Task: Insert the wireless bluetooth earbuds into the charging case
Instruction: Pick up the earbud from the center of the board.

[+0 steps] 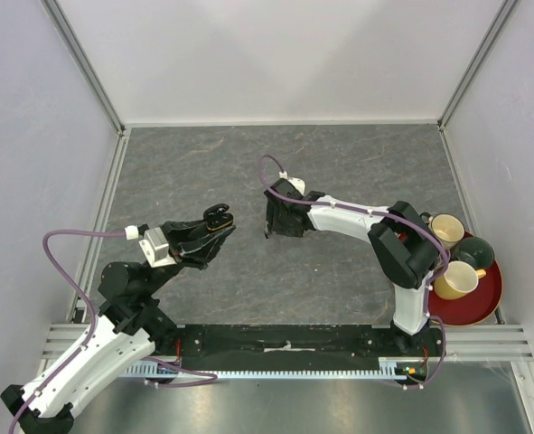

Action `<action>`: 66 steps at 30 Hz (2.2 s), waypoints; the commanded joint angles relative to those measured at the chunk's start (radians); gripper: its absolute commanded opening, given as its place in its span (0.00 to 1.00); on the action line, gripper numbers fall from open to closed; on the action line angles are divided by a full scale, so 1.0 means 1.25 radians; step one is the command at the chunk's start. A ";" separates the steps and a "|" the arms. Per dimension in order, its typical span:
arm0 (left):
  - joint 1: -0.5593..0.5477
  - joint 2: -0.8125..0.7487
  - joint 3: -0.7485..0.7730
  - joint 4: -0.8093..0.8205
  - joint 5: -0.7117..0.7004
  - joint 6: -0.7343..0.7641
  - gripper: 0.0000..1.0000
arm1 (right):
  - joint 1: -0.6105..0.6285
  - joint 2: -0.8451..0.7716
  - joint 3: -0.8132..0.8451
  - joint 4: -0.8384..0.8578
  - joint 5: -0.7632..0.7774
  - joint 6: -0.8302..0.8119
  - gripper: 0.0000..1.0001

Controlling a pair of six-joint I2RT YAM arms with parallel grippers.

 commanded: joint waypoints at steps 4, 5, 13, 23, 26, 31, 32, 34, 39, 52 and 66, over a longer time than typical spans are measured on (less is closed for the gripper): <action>0.000 -0.008 -0.002 0.004 -0.023 0.037 0.02 | 0.019 0.034 0.071 0.035 -0.007 0.021 0.68; 0.001 -0.010 -0.002 0.004 -0.023 0.037 0.02 | 0.022 0.038 0.073 0.035 -0.005 0.020 0.68; 0.000 -0.007 -0.004 0.004 -0.026 0.036 0.02 | 0.035 0.063 0.079 0.035 0.031 0.027 0.66; 0.000 0.000 -0.004 0.004 -0.026 0.039 0.02 | 0.049 0.098 0.105 0.035 0.072 0.026 0.59; 0.000 0.003 -0.004 0.004 -0.026 0.038 0.02 | 0.047 0.107 0.111 0.035 0.082 0.026 0.58; 0.001 0.004 -0.007 0.007 -0.031 0.041 0.02 | 0.057 0.119 0.116 0.031 0.098 0.028 0.53; 0.000 0.005 -0.008 0.007 -0.032 0.041 0.02 | 0.064 0.119 0.116 0.030 0.104 0.028 0.51; 0.001 0.010 -0.009 0.014 -0.031 0.041 0.02 | 0.071 0.120 0.114 0.028 0.118 0.029 0.51; 0.001 0.013 -0.002 0.009 -0.025 0.044 0.02 | 0.073 0.126 0.105 0.024 0.125 0.032 0.51; 0.000 0.019 0.001 0.013 -0.030 0.044 0.02 | 0.072 0.123 0.101 0.016 0.152 0.035 0.47; 0.000 0.028 0.000 0.024 -0.023 0.033 0.02 | 0.073 0.119 0.103 0.002 0.179 0.058 0.42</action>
